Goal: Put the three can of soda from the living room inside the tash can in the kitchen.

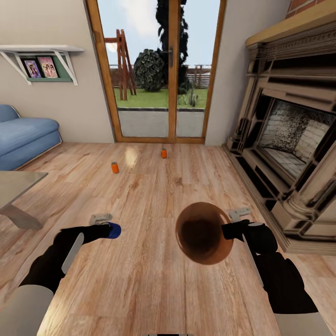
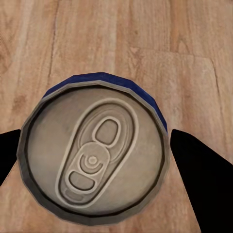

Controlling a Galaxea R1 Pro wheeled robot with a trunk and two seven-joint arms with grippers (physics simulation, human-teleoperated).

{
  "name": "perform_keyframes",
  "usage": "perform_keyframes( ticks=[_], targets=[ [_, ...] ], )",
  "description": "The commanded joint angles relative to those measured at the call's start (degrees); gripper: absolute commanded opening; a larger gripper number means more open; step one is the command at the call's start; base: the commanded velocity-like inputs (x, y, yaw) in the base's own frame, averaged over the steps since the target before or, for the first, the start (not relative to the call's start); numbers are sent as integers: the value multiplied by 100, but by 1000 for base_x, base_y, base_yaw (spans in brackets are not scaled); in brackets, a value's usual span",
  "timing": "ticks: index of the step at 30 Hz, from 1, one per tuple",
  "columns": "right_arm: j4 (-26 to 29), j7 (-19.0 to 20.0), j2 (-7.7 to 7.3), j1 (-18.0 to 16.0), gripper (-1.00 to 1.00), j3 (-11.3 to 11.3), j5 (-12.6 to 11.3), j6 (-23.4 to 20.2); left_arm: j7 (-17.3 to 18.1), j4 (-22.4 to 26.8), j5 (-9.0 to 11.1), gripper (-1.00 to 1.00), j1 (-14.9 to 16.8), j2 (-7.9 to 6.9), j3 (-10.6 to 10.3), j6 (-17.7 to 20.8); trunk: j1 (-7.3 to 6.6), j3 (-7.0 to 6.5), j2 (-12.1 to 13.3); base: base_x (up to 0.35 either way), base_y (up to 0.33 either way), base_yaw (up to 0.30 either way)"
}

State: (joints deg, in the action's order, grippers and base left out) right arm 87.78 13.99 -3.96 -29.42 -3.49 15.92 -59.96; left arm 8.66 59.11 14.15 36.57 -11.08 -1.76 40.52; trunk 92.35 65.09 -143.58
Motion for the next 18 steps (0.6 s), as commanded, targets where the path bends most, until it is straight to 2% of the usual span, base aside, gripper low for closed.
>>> perform_keyframes(
  ticks=[1, 11, 18],
  targets=[
    [2, -2, 0, -2, -100, -2, -28, -4, -1, 0, 2, -100, 0, 0, 33, -1, -1, -1, 0, 0, 0, 0],
    [1, -2, 2, -2, -100, -2, 157, -4, -7, 1, 1, -100, 0, 4, 70, -1, -1, -1, 0, 0, 0, 0],
    [-105, -2, 18, -26, -100, -161, 244, -4, 224, 231, -38, -100, -79, 234, -49, 242, -1, -1, 0, 0, 0, 0]
  ],
)
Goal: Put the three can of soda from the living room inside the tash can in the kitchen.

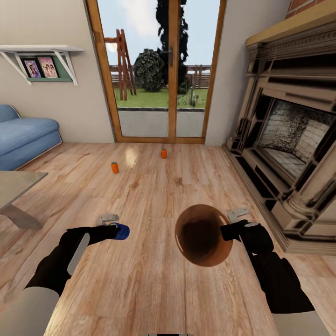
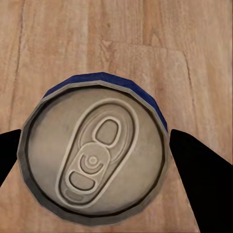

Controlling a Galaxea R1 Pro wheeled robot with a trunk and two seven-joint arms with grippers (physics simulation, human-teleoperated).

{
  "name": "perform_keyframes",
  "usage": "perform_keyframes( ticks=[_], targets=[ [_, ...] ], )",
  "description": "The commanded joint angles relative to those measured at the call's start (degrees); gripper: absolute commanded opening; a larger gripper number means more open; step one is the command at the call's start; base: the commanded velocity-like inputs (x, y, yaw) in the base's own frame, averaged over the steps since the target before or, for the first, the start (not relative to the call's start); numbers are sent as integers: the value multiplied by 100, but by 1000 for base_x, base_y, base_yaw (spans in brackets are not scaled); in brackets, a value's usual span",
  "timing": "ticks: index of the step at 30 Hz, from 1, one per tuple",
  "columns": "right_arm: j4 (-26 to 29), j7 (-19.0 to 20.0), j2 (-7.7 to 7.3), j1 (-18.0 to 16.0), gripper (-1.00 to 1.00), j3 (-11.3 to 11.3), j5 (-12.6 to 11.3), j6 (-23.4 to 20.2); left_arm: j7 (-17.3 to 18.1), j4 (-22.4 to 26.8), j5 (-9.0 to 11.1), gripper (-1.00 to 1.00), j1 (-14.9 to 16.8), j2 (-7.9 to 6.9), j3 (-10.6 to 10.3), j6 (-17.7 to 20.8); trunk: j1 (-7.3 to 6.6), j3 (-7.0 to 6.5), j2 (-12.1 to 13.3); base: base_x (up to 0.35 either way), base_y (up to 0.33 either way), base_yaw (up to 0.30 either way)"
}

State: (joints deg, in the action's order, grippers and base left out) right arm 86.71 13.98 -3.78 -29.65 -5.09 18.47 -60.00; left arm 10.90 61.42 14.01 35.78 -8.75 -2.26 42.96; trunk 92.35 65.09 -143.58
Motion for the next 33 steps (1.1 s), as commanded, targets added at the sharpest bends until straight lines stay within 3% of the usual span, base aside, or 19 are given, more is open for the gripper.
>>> perform_keyframes(
  ticks=[1, 2, 3, 4, 12, 16, 22, 33],
  targets=[
    [-1, 0, 0, -3, -100, -8, -31, 0, 33, 33, -25, -100, -2, 33, 2, 33, -1, -1, 0, 0, 0, 0],
    [-7, 0, 0, -5, -100, -23, -45, 0, 66, 66, -26, -100, -6, 66, 3, 68, -1, -1, 0, 0, 0, 0],
    [-9, 0, 0, -5, -100, -28, -643, 0, 1061, 1828, -27, -100, -6, 78, 4, 965, -1, -1, 0, 0, 0, 0],
    [-11, 0, -4, -7, -100, -36, -643, 0, 1192, 1949, -28, -100, -8, 81, 8, 1022, -1, -1, 0, 0, 0, 0],
    [-15, 0, -8, -6, -100, -44, -643, 0, 1752, 2251, -30, -100, -16, 63, 44, 1063, -1, -1, 0, 0, 0, 0],
    [-21, 0, -8, -6, -100, -44, -642, 0, 1922, 2448, -25, -100, -18, 21, 298, 1085, -1, -1, 0, 0, 0, 0],
    [-30, 0, -1, -10, -100, -45, -642, 0, 2251, 2522, -22, -100, -18, 8, 419, 1102, -1, -1, 0, 0, 0, 0],
    [-152, 0, 6, -26, -100, -112, -642, 0, 3469, 2576, -21, -100, -18, 16, 427, 1450, -1, -1, 0, 0, 0, 0]
  ],
)
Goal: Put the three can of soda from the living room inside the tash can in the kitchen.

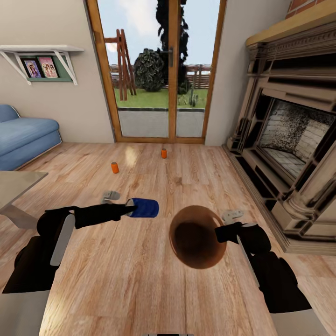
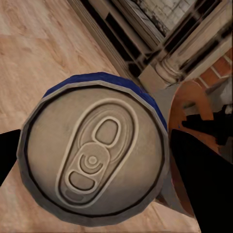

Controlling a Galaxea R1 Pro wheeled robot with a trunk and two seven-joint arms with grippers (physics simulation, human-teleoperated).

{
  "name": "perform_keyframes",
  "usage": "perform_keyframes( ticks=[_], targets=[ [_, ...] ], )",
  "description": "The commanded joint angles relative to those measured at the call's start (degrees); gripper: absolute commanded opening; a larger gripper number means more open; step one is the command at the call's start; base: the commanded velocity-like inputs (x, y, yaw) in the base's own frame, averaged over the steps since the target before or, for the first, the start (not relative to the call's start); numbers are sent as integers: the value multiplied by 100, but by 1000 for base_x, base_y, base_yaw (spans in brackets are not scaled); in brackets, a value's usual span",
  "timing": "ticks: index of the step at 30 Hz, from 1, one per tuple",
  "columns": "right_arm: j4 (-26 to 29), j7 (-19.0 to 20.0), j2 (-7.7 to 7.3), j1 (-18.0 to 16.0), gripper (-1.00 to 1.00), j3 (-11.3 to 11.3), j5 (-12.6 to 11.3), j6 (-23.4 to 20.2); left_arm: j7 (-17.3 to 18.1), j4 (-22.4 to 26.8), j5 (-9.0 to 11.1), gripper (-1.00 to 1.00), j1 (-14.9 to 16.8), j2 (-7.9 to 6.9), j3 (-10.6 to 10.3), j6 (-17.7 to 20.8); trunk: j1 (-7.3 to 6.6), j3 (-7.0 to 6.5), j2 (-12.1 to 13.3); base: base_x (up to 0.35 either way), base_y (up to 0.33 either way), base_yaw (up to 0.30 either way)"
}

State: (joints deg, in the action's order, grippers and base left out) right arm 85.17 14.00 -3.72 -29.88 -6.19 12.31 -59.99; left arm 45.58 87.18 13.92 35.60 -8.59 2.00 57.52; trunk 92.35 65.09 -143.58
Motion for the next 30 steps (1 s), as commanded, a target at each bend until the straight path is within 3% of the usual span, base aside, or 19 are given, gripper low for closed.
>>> perform_keyframes(
  ticks=[1, 8, 17, 22, 26, 30],
  targets=[
    [-67, -7, 5, -24, -100, -8, -27, -1, 212, 5, -12, -100, 0, -2, 1, 85, -1, -1, 0, 0, 0, 0],
    [-257, -11, 11, -134, -100, -17, -27, -1, 718, 9, -12, -100, 0, 3, -21, 248, -1, -1, 0, 0, 0, 0],
    [-395, -17, 67, -214, -100, -174, 59, -1, 785, 10, -10, -100, 19, 83, -47, 248, -1, -1, 0, 0, 0, 0],
    [-417, -14, 141, -240, -100, -221, 205, -1, 811, 10, -5, -100, 26, 173, -288, 248, -1, -1, 0, 0, 0, 0],
    [-423, -14, 178, -283, -100, -251, 243, -1, 839, 10, -5, -100, 33, 389, -640, 248, -1, -1, 0, 0, 0, 0],
    [-428, -17, 184, -303, -100, -261, 250, -1, 844, 10, -6, -100, 34, 470, -907, 248, -1, -1, 0, 0, 0, 0]
  ],
)
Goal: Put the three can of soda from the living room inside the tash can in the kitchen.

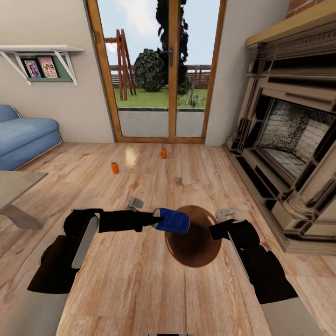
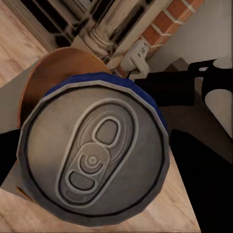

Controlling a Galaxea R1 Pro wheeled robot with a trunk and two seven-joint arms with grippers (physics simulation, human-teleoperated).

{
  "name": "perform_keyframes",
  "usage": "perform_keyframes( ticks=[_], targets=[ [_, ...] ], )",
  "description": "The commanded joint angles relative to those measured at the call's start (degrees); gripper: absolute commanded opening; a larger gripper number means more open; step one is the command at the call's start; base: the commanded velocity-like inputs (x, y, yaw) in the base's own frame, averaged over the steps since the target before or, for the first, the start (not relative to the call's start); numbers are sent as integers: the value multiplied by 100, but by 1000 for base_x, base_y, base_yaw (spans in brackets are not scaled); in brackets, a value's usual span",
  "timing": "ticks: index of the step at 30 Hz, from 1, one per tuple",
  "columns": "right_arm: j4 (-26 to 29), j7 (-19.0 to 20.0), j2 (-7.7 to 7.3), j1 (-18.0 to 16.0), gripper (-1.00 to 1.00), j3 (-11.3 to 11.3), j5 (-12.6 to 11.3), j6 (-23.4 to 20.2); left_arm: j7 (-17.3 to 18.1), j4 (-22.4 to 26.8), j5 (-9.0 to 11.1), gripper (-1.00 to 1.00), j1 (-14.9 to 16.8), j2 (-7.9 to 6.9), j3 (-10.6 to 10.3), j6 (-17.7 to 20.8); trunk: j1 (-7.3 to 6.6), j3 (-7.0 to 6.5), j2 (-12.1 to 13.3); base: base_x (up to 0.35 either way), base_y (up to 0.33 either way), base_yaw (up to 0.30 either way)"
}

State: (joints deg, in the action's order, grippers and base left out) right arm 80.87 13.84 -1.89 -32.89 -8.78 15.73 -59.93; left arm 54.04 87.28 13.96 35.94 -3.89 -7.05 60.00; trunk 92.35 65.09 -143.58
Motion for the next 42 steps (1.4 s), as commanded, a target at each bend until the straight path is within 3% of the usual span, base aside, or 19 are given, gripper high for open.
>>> perform_keyframes(
  ticks=[1, 9, 15, 21, 23, 33, 34, 37, 39, 42],
  targets=[
    [1, -2, 2, -10, -100, -5, -91, -7, 0, -1, -9, -100, 0, 39, -89, 0, -1, -1, 0, 0, 0, 0],
    [-1, -4, 6, -24, -100, -13, -88, -7, -25, -1, -33, -100, -3, 222, -393, 0, -1, -1, 0, 0, 0, 0],
    [0, -4, 11, -25, -100, -134, -88, -7, -310, -8, -76, -100, -13, 257, -606, 0, -1, -1, 0, 0, 0, 0],
    [4, -4, 46, -25, -100, -170, -79, -7, -916, -14, -84, -100, -10, 451, -938, 0, -1, -1, 0, 0, 0, 0],
    [6, -5, 53, -25, -100, -174, -76, -7, -1319, -17, -82, -100, -9, 519, -1120, 0, -1, -1, 0, 0, 0, 0],
    [7, -5, 102, -25, -100, -177, -66, -7, -2122, -50, -88, -100, -12, 623, -1387, 0, -1, -1, 0, 0, 0, 0],
    [7, -5, 120, -25, -100, -180, 10, -7, -2364, -47, -91, -100, -12, 631, -1529, 0, -1, -1, 0, 0, 0, 0],
    [7, -5, 157, -25, -100, -183, 129, -7, -2654, -48, -89, -100, -13, 669, -1664, -14, -1, -1, 0, 0, 0, 0],
    [7, -4, 226, -25, -100, -185, 254, -7, -3159, -64, -84, -100, -16, 744, -1876, -115, -1, -1, 0, 0, 0, 0],
    [7, -4, 257, -25, -100, -185, 281, -7, -3291, -82, -89, -100, -16, 764, -1930, -158, -1, -1, 0, 0, 0, 0]
  ],
)
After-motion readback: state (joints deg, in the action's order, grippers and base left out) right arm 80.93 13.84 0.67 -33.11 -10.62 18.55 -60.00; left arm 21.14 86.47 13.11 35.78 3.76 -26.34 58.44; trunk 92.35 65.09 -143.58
